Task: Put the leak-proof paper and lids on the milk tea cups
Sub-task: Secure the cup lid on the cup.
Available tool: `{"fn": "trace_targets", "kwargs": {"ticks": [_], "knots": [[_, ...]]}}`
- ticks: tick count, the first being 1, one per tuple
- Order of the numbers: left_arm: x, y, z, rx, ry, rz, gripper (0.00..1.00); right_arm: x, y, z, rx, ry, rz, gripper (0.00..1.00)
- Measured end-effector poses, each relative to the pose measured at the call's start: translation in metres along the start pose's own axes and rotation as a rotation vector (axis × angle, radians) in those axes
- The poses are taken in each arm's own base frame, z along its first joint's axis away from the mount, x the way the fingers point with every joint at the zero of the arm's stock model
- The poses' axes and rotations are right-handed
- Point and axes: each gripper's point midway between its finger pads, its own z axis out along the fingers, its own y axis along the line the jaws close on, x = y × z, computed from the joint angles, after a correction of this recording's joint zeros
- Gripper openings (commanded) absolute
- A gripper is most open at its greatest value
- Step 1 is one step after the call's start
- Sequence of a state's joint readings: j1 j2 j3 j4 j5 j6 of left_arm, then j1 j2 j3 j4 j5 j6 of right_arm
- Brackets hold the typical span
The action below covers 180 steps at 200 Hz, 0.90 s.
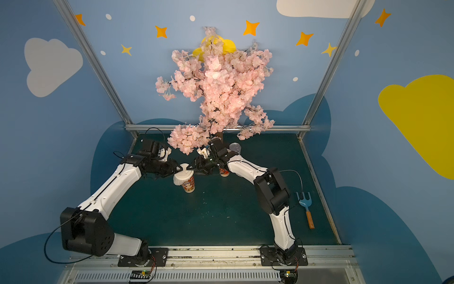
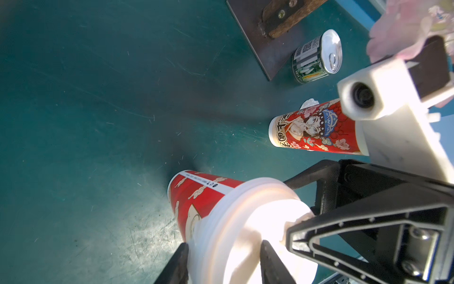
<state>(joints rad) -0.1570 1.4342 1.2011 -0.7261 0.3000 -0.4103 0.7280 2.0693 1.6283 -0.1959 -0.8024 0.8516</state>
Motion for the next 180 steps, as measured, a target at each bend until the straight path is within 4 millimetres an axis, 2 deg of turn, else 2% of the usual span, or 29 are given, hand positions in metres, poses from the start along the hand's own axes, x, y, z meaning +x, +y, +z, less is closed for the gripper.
{"fn": "trace_targets", "kwargs": {"ticks": [71,108,124,142,157,180], "knots": [[-0.002,-0.004,0.002,0.016,-0.014,0.01,0.46,0.004,-0.001,-0.002,0.012,0.011,-0.006,0.72],[-0.003,-0.006,0.003,0.017,-0.012,0.011,0.46,0.008,0.015,-0.013,0.003,0.005,-0.032,0.76],[-0.002,-0.006,0.003,0.017,-0.011,0.011,0.46,0.009,0.026,-0.019,-0.008,-0.003,-0.055,0.75],[-0.002,-0.005,0.003,0.013,-0.011,0.01,0.46,0.011,0.035,-0.023,-0.015,-0.009,-0.074,0.7],[-0.002,-0.005,0.003,0.01,-0.012,0.009,0.46,0.013,0.033,-0.022,-0.005,-0.006,-0.071,0.65],[-0.002,-0.005,0.003,0.009,-0.013,0.009,0.46,0.02,0.026,-0.018,0.006,0.012,-0.061,0.64]]}}
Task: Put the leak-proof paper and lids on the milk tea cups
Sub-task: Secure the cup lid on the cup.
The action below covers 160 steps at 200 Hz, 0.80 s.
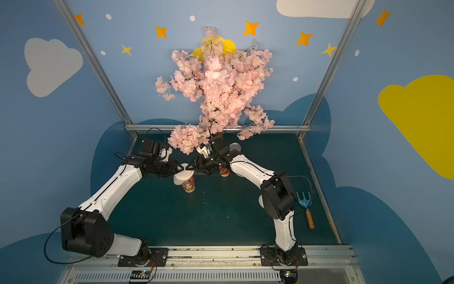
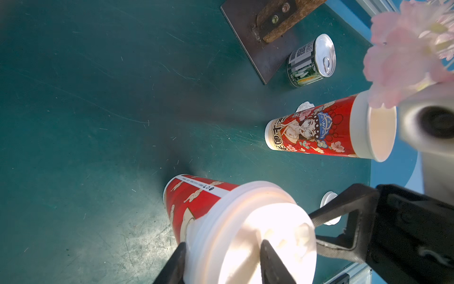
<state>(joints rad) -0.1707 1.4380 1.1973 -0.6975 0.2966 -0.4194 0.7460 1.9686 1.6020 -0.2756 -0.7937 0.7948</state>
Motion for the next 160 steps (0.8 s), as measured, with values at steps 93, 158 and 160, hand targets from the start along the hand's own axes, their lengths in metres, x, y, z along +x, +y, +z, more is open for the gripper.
{"fn": "trace_targets", "kwargs": {"ticks": [93,158,160], "knots": [[0.002,0.0,-0.003,-0.007,0.006,-0.001,0.48,0.006,-0.02,0.01,0.05,0.012,0.023,0.51],[0.01,0.0,-0.015,-0.025,0.036,-0.017,0.51,0.003,-0.021,0.009,0.047,0.003,0.019,0.46],[0.01,0.0,-0.015,-0.024,0.036,-0.019,0.51,0.002,-0.021,0.009,0.048,0.002,0.02,0.46]]}}
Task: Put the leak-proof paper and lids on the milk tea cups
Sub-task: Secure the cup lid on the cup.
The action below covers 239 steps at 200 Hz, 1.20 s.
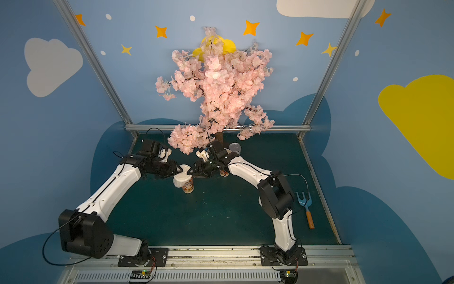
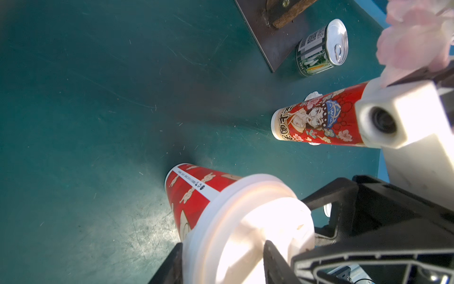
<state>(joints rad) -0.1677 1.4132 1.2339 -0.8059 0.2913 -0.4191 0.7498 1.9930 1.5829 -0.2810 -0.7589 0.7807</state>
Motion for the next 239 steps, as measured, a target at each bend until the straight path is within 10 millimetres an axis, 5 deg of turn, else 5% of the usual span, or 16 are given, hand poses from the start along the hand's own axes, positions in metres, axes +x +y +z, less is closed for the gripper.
{"fn": "trace_targets", "kwargs": {"ticks": [54,239], "knots": [[0.008,0.002,-0.026,0.053,-0.059,-0.044,0.49,0.0,0.0,0.0,0.0,-0.001,0.0,0.46],[0.016,0.011,0.0,0.153,-0.09,-0.109,0.39,-0.002,-0.001,0.001,0.004,-0.011,-0.006,0.47]]}}
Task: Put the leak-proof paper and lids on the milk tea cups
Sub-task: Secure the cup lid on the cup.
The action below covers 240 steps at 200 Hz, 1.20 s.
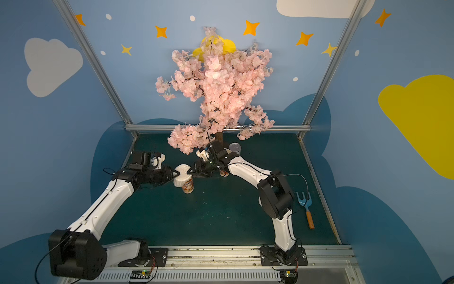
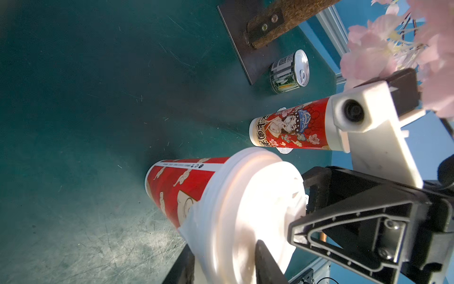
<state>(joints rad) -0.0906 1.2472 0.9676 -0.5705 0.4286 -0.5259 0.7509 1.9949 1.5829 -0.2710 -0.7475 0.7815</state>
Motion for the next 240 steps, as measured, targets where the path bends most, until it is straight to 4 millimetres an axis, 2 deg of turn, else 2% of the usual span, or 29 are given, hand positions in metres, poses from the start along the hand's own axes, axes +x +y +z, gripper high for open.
{"fn": "trace_targets", "kwargs": {"ticks": [142,178,240], "knots": [[-0.001,0.004,0.005,0.016,-0.033,-0.004,0.38,-0.002,0.0,0.001,-0.002,-0.005,-0.004,0.47],[-0.002,0.002,0.0,0.001,-0.027,-0.009,0.46,-0.001,0.0,0.001,-0.004,-0.003,-0.005,0.52],[0.008,0.002,-0.008,-0.033,0.036,-0.044,0.67,0.0,-0.001,0.0,0.001,0.005,0.006,0.69]]}}
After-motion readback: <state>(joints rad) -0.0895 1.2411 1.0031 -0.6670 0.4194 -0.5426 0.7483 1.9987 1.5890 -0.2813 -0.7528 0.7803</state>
